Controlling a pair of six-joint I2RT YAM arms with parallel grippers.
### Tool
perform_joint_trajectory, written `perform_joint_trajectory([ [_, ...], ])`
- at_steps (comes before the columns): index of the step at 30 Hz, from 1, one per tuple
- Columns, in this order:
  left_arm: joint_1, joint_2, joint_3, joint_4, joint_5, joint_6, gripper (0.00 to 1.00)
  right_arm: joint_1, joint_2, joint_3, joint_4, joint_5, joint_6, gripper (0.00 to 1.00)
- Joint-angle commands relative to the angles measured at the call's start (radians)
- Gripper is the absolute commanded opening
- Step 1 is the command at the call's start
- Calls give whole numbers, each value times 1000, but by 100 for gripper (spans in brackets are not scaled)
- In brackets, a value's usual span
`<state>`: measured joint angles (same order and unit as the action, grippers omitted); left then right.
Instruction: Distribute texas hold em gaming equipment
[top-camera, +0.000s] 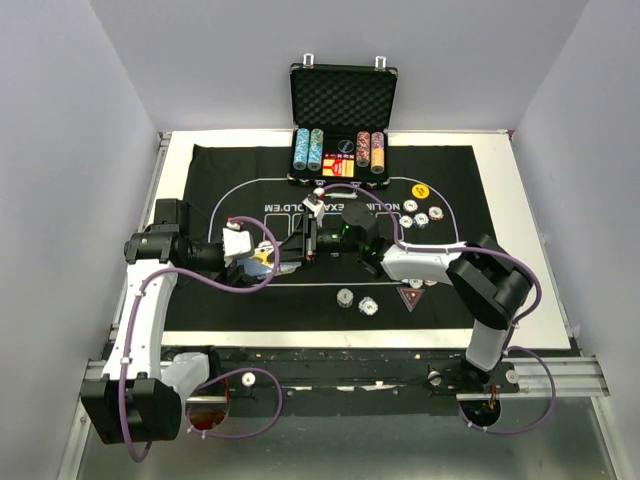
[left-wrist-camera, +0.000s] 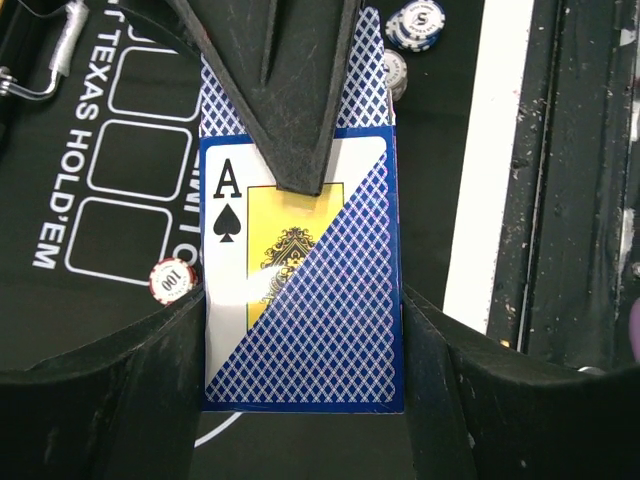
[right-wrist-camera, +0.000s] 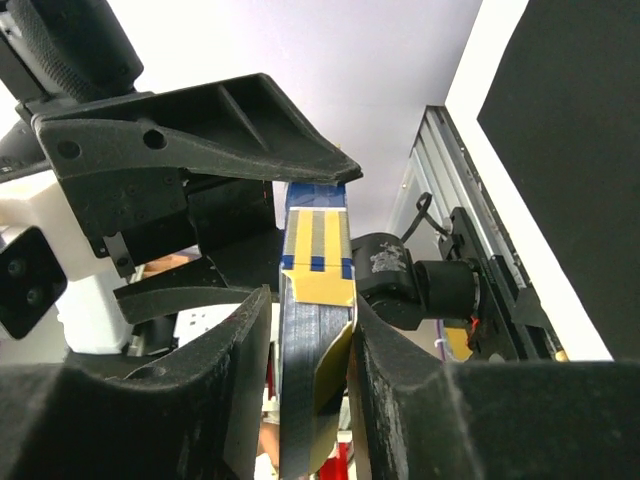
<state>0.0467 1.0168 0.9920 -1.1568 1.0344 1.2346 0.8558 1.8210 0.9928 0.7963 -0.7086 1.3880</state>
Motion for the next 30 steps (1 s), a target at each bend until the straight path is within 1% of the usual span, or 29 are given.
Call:
perform_joint_trajectory([
  [1,13,49,48,-108,88,126,54,-1,-57,15,-45,-6,-36,47],
  [4,15,80,69,-165,105,178,47,-1,-81,15,-101,6,-66,54],
  [6,13,86,68,-181,108,200,46,-1,-89,15,-127,11,-78,57],
  [8,13,71,57,-161,105,194,46,0,-101,18,-173,14,-102,62],
  [11,15,34,24,-98,90,154,46,-1,-133,35,-303,37,-173,68],
  [13,13,17,13,-75,78,143,46,-4,-163,64,-434,67,-245,70],
  [16,13,12,10,-72,64,140,46,-8,-193,122,-647,129,-355,72],
  [18,13,9,11,-78,64,147,46,-12,-206,141,-715,146,-392,72],
  [23,13,5,10,-75,72,140,46,-17,-223,156,-834,159,-432,72],
  [27,13,-1,10,-76,78,135,47,-18,-249,139,-871,178,-445,71],
  [30,15,-7,11,-73,79,129,47,-17,-253,135,-885,181,-449,68],
])
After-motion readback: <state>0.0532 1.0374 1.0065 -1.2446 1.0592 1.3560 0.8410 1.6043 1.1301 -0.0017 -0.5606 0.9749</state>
